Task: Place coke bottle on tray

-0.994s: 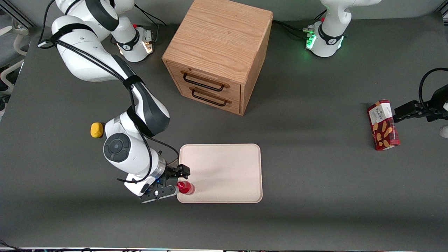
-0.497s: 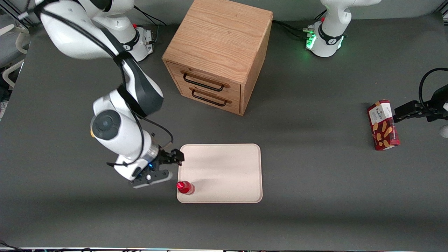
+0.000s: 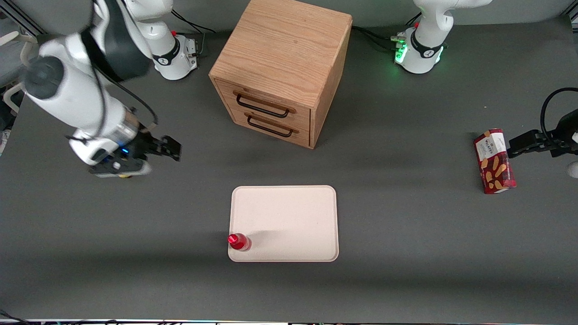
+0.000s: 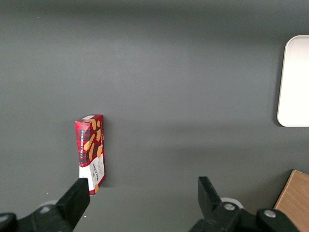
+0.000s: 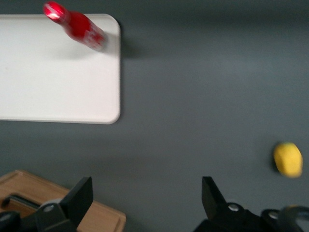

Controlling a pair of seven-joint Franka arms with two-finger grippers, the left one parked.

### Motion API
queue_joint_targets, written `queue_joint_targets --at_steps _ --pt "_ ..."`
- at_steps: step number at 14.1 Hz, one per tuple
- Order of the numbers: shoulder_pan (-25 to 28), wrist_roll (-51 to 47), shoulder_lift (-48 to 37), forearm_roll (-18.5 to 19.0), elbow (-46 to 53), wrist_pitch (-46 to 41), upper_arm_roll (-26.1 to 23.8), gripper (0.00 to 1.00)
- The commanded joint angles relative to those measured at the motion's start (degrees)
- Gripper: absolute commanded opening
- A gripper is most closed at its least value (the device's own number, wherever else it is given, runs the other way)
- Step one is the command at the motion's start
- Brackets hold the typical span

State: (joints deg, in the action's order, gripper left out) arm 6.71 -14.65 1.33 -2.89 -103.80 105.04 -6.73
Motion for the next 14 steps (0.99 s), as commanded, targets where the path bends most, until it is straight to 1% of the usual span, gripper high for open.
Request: queue_joint_targets --at_steps 1,3,5,6,10,14 --pt "0.14 2.87 -8.77 -2.64 -4.83 -5.35 5.92 1.0" --pt "0.14 3.22 -12.82 -2.47 -4.92 -9.75 9.18 1.0" --pt "0.06 3.92 -15.73 -1.07 -4.66 -11.61 9.63 1.0" --pt "0.06 4.01 -16.17 2.07 -4.22 -11.61 9.81 1.0" --pt "0.06 3.22 -13.11 2.28 -2.03 -11.52 10.42 1.0" --pt "-0.03 3.75 -12.49 2.37 -1.67 -11.61 10.42 1.0"
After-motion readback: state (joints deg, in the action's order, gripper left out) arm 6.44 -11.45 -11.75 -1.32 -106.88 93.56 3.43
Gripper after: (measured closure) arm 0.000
